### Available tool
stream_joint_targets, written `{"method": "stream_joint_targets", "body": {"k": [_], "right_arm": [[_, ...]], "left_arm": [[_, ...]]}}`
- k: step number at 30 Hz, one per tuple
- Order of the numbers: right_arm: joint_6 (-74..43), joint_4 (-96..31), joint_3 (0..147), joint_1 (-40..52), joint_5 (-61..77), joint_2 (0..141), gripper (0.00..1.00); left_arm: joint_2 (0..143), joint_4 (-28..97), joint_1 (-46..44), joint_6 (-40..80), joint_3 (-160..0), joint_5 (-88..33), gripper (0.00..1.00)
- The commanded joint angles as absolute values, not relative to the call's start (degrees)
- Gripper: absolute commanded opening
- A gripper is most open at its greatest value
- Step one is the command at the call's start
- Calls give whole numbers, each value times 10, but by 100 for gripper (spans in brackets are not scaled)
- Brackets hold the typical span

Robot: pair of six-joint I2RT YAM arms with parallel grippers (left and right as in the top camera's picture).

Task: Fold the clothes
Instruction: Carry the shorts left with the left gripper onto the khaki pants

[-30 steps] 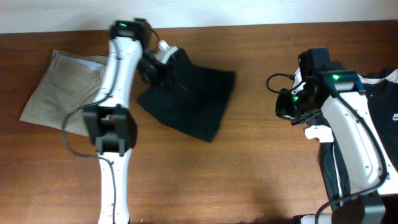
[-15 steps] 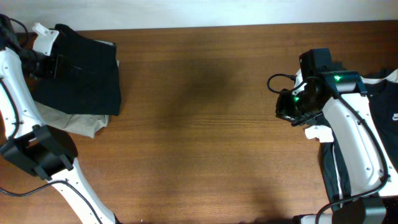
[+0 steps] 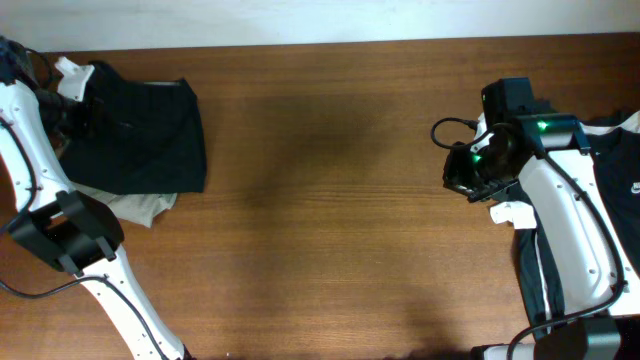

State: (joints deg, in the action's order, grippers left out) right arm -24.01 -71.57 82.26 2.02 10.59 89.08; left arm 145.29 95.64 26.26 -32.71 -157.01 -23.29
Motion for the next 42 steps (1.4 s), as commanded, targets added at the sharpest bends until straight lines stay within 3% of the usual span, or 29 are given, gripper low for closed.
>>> {"method": "stream_joint_targets", "body": {"k": [1, 8, 12, 20, 28, 34, 35, 36, 37, 42], "right_arm": [[-245, -716, 828, 19, 110, 888, 22], [-245, -716, 828, 19, 110, 888, 22], [-245, -715, 828, 19, 114, 888, 22], [-245, -720, 828, 19, 118, 888, 22], [-245, -717, 828, 19, 118, 888, 23], [-245, -717, 828, 19, 118, 888, 24], [-245, -717, 828, 19, 118, 888, 24], [-245, -717, 828, 19, 118, 888, 24], [-245, -718, 828, 19, 118, 888, 24], [-245, -719, 828, 19, 118, 888, 24]], "left_arm": [[1404, 967, 241, -296, -1614, -272, 0], [1291, 967, 139, -211, -1610, -189, 0], [1195, 964, 126, -248, -1447, -175, 0], [1224, 795, 198, -348, -1229, -122, 0], [1262, 738, 279, -337, -1223, -115, 6], [1262, 685, 285, -328, -1223, -115, 2], [1262, 676, 286, -328, -1223, -115, 14], [1262, 665, 286, -328, -1223, -115, 51], [1262, 657, 286, -328, -1223, -115, 96], [1261, 705, 293, -218, -1329, -36, 99]]}}
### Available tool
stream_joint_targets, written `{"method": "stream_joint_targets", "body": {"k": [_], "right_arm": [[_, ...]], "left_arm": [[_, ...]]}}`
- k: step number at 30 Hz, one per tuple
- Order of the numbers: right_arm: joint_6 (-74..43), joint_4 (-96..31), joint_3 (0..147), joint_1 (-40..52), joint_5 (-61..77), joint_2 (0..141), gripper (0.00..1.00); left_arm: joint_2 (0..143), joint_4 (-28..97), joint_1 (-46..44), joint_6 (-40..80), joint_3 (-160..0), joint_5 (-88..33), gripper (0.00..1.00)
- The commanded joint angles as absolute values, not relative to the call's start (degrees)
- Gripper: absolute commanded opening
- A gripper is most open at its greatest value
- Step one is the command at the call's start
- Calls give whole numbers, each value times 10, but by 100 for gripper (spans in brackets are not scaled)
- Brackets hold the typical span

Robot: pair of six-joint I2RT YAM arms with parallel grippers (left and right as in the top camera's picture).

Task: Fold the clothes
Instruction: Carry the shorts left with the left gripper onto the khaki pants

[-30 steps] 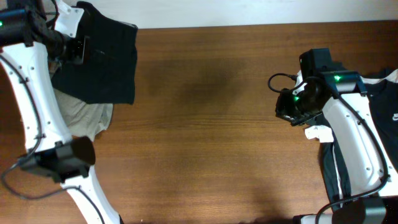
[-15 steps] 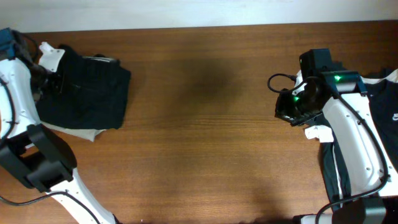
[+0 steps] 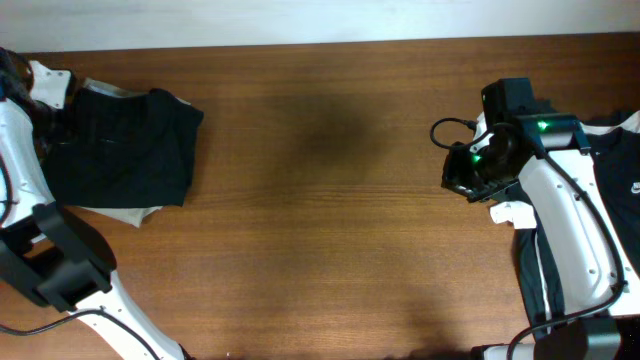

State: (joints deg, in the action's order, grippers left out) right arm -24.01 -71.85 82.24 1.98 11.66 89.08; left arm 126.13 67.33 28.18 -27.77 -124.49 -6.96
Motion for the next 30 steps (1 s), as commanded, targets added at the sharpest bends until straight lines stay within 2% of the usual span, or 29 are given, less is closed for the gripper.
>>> {"method": "stream_joint_targets", "body": {"k": [1, 2, 3, 5, 6, 7, 10, 11, 13, 15, 17, 19, 22, 24, 28, 30], "right_arm": [[-245, -720, 828, 19, 118, 888, 24], [-245, -721, 828, 19, 118, 888, 24], [-245, -720, 828, 19, 118, 888, 25], [-245, -719, 828, 19, 118, 888, 28], [-245, -717, 828, 19, 117, 888, 29], [-245, -715, 828, 19, 117, 888, 30], [-245, -699, 828, 19, 114, 888, 32], [-245, -696, 828, 19, 114, 888, 32], [-243, -696, 827, 19, 114, 889, 32], [-243, -697, 825, 19, 114, 889, 32], [-243, -699, 825, 19, 114, 889, 32], [-243, -699, 825, 19, 113, 889, 32], [-243, -699, 825, 19, 114, 889, 32], [-243, -698, 825, 19, 114, 889, 32], [-243, -698, 825, 19, 114, 889, 32], [-243, -708, 825, 19, 114, 889, 31]], "left_arm": [[1261, 742, 294, -206, -1379, -48, 99], [1261, 781, 293, -206, -1420, -109, 94], [1261, 804, 291, -206, -1429, -168, 63], [1267, 824, 281, -206, -1407, -180, 3], [1268, 820, 276, -198, -1379, -175, 0], [1268, 773, 274, -159, -1307, -181, 0], [1268, 599, 252, -215, -1122, -334, 1], [1268, 539, 241, -212, -1074, -352, 2], [1268, 407, 215, -171, -984, -345, 14], [1268, 281, 196, -106, -914, -314, 15], [1264, 283, 195, -96, -920, -318, 14], [1239, 361, 201, -97, -976, -300, 14], [1194, 480, 226, -98, -1044, -170, 19], [1192, 481, 259, -99, -1041, -111, 21], [1273, 434, 283, -103, -1033, -79, 21], [1326, 423, 283, -102, -1033, -72, 25]]}}
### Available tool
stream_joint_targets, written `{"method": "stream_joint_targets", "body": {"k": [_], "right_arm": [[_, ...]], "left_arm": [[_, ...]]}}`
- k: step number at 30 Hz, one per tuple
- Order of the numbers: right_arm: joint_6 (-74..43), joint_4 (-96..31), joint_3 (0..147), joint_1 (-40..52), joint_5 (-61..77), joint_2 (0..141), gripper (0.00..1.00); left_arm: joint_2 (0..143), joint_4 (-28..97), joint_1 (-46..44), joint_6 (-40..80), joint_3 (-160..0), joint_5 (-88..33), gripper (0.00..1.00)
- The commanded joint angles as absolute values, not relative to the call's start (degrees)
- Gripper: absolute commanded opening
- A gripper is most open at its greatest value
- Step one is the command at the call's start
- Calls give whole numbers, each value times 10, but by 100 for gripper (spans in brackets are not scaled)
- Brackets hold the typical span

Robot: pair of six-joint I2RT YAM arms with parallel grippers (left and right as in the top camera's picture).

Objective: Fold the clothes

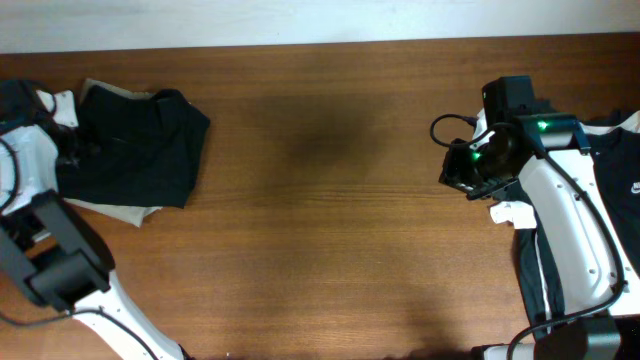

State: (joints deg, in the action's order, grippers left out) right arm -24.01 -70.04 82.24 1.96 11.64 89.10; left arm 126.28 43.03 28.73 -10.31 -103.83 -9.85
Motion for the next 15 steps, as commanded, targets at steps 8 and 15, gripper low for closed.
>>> {"method": "stream_joint_targets", "body": {"k": [8, 15], "right_arm": [[-122, -703, 915, 19, 121, 793, 41], [-34, -719, 946, 19, 242, 633, 70]], "left_arm": [[1124, 645, 248, -174, -1200, -240, 42], [827, 833, -3, -111, -1200, -110, 99]]}}
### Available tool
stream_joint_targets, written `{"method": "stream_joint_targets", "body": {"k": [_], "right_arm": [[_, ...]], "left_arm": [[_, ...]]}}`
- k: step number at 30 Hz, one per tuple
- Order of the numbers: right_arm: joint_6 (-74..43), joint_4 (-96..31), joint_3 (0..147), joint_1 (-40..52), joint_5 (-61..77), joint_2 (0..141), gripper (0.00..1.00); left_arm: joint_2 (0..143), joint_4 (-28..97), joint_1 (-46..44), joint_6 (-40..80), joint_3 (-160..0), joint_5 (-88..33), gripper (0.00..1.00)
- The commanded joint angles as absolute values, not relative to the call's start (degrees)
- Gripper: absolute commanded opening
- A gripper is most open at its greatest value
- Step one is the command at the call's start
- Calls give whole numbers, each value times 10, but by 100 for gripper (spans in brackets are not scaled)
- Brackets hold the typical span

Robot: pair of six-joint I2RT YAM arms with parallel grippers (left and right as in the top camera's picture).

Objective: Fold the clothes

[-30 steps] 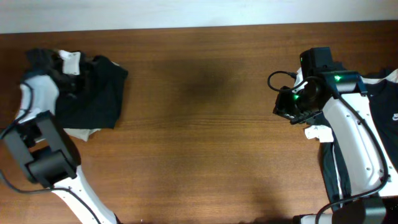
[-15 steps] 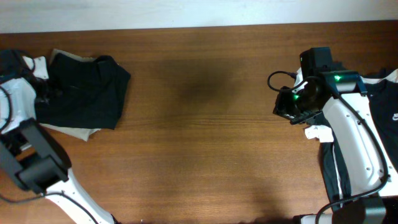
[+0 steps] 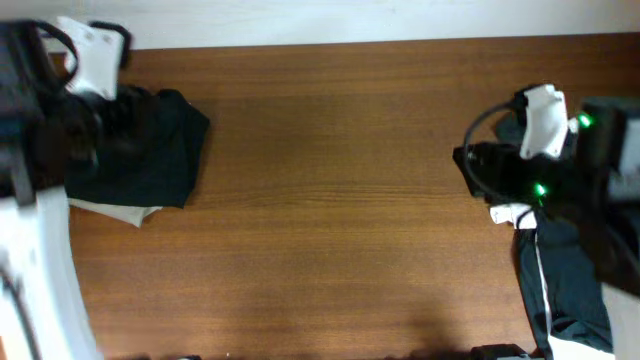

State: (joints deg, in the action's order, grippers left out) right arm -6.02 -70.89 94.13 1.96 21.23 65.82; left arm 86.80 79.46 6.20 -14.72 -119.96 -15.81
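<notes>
A folded black garment (image 3: 150,150) lies at the table's far left on top of a pale beige one (image 3: 115,212). My left gripper (image 3: 88,130) is blurred by motion over the black garment's left part; its jaws cannot be made out. At the right edge lies a pile of black clothes with white stripes (image 3: 545,290). My right gripper (image 3: 478,165) hangs, also blurred, at the pile's upper left corner, and whether it holds anything is hidden. A white label (image 3: 508,213) shows just below it.
The brown wooden table (image 3: 330,200) runs between the two piles. Its far edge meets a white wall (image 3: 330,20) along the top. A black cable (image 3: 485,125) loops off the right arm.
Both arms have moved and now show blurred. The left arm reaches higher and looms larger over the left pile. The right arm's wrist has shifted right, over the striped clothes. The black garment lies unchanged.
First my left gripper was at the black garment's upper left corner, the garment lying spread over the beige one. Later the garment sat further left and more compact, then settled as a folded square. The right arm stayed still until now.
</notes>
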Motion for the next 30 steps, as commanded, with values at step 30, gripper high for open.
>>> {"method": "stream_joint_targets", "body": {"k": [30], "right_arm": [[51, -239, 220, -35, 160, 103, 99]], "left_arm": [[818, 893, -46, -112, -1200, -111, 99]]}}
